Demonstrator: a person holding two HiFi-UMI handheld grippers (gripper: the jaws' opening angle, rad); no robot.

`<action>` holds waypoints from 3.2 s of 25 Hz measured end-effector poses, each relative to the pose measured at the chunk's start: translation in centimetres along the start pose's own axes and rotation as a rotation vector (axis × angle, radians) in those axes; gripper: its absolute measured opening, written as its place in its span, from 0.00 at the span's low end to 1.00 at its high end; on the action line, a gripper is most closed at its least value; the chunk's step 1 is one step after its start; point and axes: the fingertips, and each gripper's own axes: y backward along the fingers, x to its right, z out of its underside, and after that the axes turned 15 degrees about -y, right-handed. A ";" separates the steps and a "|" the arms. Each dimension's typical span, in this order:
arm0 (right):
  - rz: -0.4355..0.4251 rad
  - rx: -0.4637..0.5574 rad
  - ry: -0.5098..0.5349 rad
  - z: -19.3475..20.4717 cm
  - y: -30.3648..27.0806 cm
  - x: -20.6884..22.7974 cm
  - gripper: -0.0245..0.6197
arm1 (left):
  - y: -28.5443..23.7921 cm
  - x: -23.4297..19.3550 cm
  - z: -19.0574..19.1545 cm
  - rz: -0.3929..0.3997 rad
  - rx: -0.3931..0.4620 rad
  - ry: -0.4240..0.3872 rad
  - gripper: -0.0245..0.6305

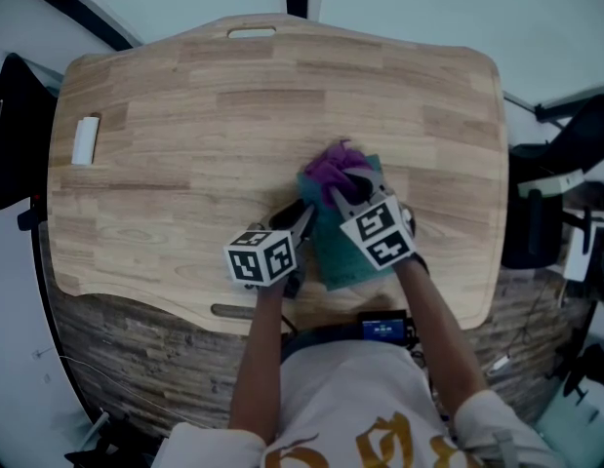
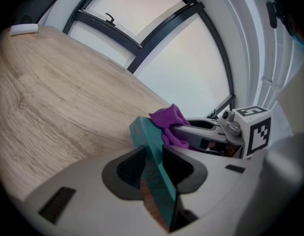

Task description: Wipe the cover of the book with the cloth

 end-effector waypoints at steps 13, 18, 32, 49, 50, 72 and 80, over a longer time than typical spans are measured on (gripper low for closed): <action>-0.031 0.003 0.018 1.1 0.3 -2.0 0.13 | -0.1 -0.2 0.1 -0.004 0.002 0.001 0.21; -0.037 0.005 0.015 1.8 0.7 -2.6 0.13 | -0.1 -0.3 0.0 -0.005 0.001 0.001 0.21; -0.063 -0.001 -0.011 4.7 2.5 -5.0 0.13 | -0.2 -0.5 0.0 -0.013 0.004 -0.003 0.21; -0.095 -0.002 -0.032 8.0 4.8 -7.4 0.13 | -0.2 -0.6 -0.5 0.002 0.008 -0.001 0.21; -0.098 -0.004 -0.035 8.4 4.9 -7.5 0.13 | -0.2 -0.6 -0.4 0.003 0.007 0.003 0.21; -0.066 -0.003 -0.104 11.7 8.3 -6.3 0.13 | -0.4 -0.5 -0.2 0.019 -0.005 -0.011 0.21; 0.046 0.027 -0.182 12.5 9.9 -1.8 0.13 | -0.4 -0.5 -0.2 0.021 -0.004 -0.012 0.21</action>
